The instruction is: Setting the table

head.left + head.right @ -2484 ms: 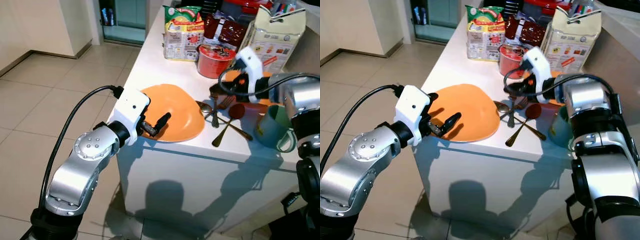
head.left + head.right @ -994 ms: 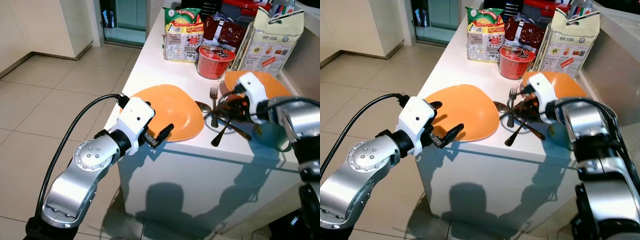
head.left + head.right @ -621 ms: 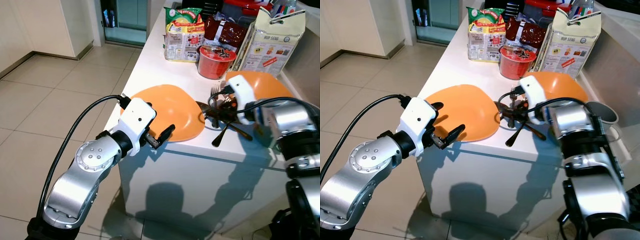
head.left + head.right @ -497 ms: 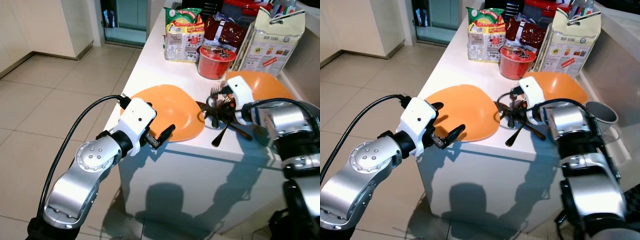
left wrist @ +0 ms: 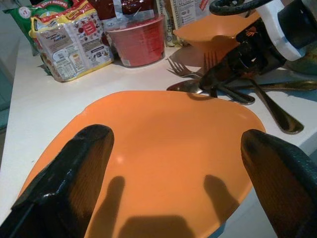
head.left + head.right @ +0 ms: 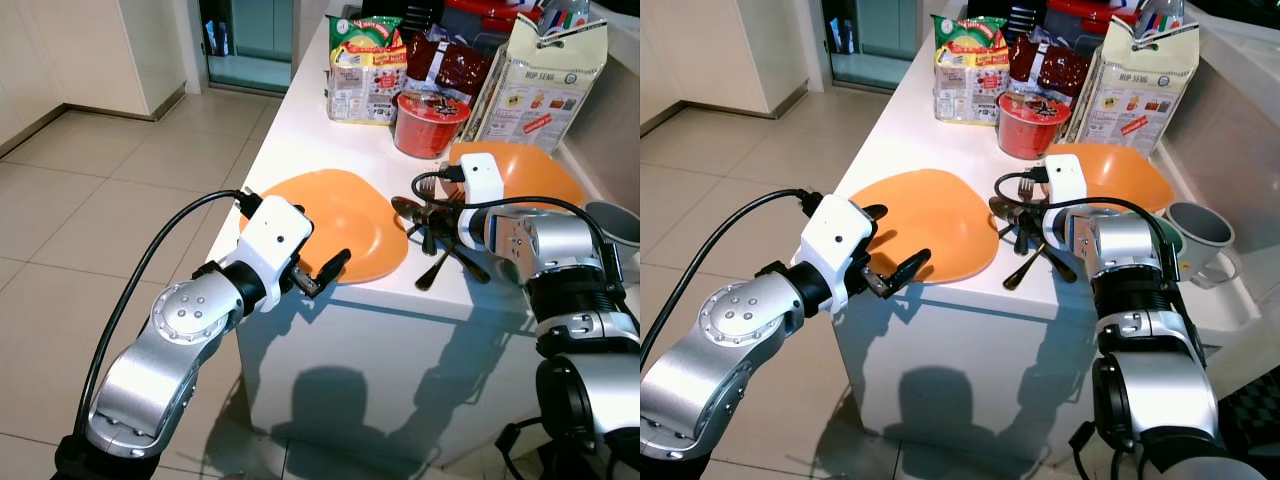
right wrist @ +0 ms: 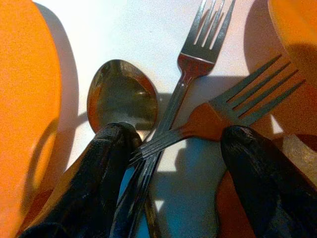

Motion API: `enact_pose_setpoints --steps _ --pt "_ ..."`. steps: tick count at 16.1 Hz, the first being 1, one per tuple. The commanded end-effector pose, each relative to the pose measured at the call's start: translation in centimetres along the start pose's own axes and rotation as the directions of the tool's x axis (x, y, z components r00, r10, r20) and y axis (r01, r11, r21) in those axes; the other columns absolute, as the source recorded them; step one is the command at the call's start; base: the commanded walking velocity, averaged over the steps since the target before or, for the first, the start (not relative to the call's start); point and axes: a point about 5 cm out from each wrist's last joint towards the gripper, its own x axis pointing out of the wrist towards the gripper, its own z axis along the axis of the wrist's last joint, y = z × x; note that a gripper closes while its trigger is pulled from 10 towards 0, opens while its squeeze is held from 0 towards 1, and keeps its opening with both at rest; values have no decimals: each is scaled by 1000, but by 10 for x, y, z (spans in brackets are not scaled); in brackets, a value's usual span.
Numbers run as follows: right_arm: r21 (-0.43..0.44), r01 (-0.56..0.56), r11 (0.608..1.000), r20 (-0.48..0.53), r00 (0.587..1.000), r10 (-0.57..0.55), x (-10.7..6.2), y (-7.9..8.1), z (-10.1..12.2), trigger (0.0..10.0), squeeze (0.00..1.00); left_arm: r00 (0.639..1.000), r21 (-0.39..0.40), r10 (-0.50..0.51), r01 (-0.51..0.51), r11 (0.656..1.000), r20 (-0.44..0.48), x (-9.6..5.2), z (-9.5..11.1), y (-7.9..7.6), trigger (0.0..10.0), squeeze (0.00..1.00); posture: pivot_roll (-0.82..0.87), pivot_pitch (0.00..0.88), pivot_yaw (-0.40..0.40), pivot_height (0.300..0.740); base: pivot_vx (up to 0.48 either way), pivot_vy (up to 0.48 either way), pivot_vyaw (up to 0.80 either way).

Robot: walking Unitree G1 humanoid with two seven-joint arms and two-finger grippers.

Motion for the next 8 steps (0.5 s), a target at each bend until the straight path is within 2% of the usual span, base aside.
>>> enact_pose_setpoints --steps 1,5,6,7,8 --pt "41 9 999 -60 998 -6 2 -1 -11 10000 0 1000 6 -7 7 1000 1 0 2 -1 10000 0 -21 0 -70 740 0 0 0" --pt "52 -8 999 -165 986 17 0 4 -18 10000 0 1000 9 -10 10 1000 1 -1 3 -1 10000 0 -16 0 -74 740 0 0 0" --pt "47 -13 999 -191 981 21 -1 4 -20 6039 0 1000 10 -11 11 1000 0 -1 3 -1 10000 0 -15 0 -73 740 0 0 0" --pt "45 -22 999 -216 976 31 -3 3 -22 3373 0 1000 11 -14 14 1000 -1 0 3 -2 10000 0 -15 0 -72 740 0 0 0" --pt "43 -23 999 -223 974 32 -4 2 -22 0 0 1000 11 -16 16 1000 -1 0 3 -2 10000 0 -14 0 -73 740 0 0 0"
